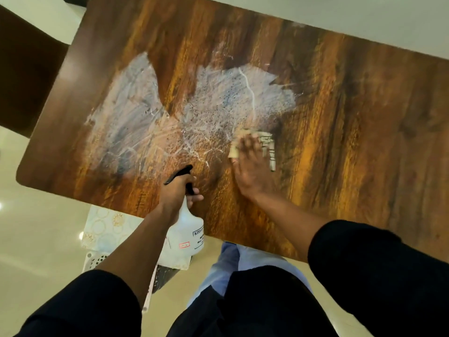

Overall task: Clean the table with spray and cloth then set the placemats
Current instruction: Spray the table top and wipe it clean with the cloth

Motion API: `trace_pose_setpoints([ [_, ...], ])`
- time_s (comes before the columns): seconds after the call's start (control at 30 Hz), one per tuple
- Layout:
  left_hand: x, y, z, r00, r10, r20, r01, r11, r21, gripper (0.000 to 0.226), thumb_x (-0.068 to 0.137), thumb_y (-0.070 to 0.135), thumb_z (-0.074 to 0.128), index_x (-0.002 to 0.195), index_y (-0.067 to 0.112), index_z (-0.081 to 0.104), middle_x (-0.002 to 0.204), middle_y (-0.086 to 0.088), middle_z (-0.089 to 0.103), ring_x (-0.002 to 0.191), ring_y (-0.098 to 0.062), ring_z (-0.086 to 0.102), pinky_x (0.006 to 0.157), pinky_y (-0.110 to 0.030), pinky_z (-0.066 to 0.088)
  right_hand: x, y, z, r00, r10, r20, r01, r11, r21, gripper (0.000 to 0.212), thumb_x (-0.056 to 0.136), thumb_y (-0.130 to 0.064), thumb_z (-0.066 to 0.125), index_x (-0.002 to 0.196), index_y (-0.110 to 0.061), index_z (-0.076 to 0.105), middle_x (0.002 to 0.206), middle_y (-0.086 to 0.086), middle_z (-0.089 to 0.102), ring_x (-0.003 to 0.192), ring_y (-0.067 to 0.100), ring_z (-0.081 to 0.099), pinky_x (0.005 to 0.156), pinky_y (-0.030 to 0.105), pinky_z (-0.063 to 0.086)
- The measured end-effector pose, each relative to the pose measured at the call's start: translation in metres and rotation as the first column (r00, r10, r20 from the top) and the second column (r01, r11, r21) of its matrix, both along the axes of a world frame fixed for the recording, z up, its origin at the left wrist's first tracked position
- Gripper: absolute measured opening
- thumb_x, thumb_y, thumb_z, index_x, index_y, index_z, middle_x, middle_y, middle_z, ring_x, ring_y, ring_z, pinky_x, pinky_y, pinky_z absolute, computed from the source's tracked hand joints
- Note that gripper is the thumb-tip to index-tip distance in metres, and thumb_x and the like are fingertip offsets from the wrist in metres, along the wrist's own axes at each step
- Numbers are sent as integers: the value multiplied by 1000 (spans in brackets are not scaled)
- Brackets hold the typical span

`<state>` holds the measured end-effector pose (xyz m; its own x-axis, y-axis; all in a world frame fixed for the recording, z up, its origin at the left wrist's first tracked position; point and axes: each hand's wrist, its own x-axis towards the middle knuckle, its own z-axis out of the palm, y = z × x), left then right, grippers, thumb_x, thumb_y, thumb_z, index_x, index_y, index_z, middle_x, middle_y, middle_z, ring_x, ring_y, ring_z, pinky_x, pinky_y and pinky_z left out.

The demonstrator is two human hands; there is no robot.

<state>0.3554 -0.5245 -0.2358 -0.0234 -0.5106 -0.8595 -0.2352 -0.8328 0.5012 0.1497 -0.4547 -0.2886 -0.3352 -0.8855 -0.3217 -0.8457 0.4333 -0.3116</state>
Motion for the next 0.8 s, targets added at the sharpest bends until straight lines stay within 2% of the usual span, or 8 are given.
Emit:
trace_pose_setpoints([
  [0.13, -17, -15, 3, 1000, -12, 27, 13, 999, -43, 11, 98, 16, 67, 105, 8, 68, 69, -10, 69, 55, -24, 70, 36, -22, 41, 22, -8, -9, 919, 392, -38, -394, 916, -77, 65, 110, -48, 22, 167, -19, 11, 175, 4, 0, 161, 23, -6, 128, 56, 7],
  [0.27, -38, -28, 9, 998, -56, 26, 57, 997, -53, 10, 98, 15, 65, 97, 6, 68, 73, -11, 69, 57, -24, 70, 37, -22, 40, -5, -12, -13, 856, 513, -65, -517, 853, -70, 67, 108, -49, 20, 167, -20, 12, 175, 4, 4, 162, 23, 0, 129, 54, 7],
  [0.33, -47, -32, 11, 996, -89, 3, 89, 995, -45, 12, 99, 15, 63, 93, 6, 67, 72, -10, 68, 57, -22, 70, 38, -22, 40, -31, -17, -10, 901, 429, -69, -433, 899, -67, 67, 107, -50, 13, 167, -22, 4, 175, 5, -6, 161, 23, -8, 129, 56, 6],
  [0.43, -64, -38, 10, 995, -102, 15, 102, 994, -28, 9, 99, 16, 65, 98, 7, 68, 71, -9, 69, 58, -23, 70, 38, -22, 42, -85, -30, -5, 989, 142, -50, -145, 988, -53, 64, 110, -51, 15, 165, -25, -6, 172, 3, -15, 159, 23, -14, 129, 56, -1],
  [0.53, -82, -42, 7, 995, -100, 20, 100, 995, -10, 11, 96, 17, 68, 91, 8, 68, 71, -9, 69, 56, -22, 70, 36, -21, 38, -131, -39, -5, 993, -87, -81, 83, 996, -42, 66, 111, -47, 22, 167, -22, -4, 174, 3, -10, 160, 23, -10, 130, 54, 3],
  [0.6, -93, -44, 5, 995, -102, 16, 102, 995, -15, 13, 96, 17, 68, 89, 6, 66, 71, -10, 69, 55, -23, 70, 36, -21, 38, -137, -44, -7, 979, -179, -96, 175, 983, -48, 66, 111, -45, 23, 167, -18, 0, 175, 4, -6, 161, 23, -8, 129, 54, 6],
  [0.7, -108, -45, 8, 994, -107, -12, 106, 994, -26, 11, 98, 14, 66, 93, 4, 65, 70, -11, 67, 51, -22, 67, 35, -21, 38, -113, -52, -7, 976, -203, -74, 198, 978, -67, 68, 110, -49, 18, 167, -18, -2, 175, 6, -7, 161, 26, -9, 129, 56, 3],
  [0.8, -122, -47, 10, 993, -120, -19, 119, 992, -49, 12, 98, 12, 65, 88, 4, 64, 70, -12, 65, 48, -21, 65, 35, -21, 39, -82, -53, -8, 997, 40, -66, -46, 995, -88, 70, 109, -54, 15, 167, -19, 2, 175, 7, -5, 161, 26, -6, 129, 57, 2],
])
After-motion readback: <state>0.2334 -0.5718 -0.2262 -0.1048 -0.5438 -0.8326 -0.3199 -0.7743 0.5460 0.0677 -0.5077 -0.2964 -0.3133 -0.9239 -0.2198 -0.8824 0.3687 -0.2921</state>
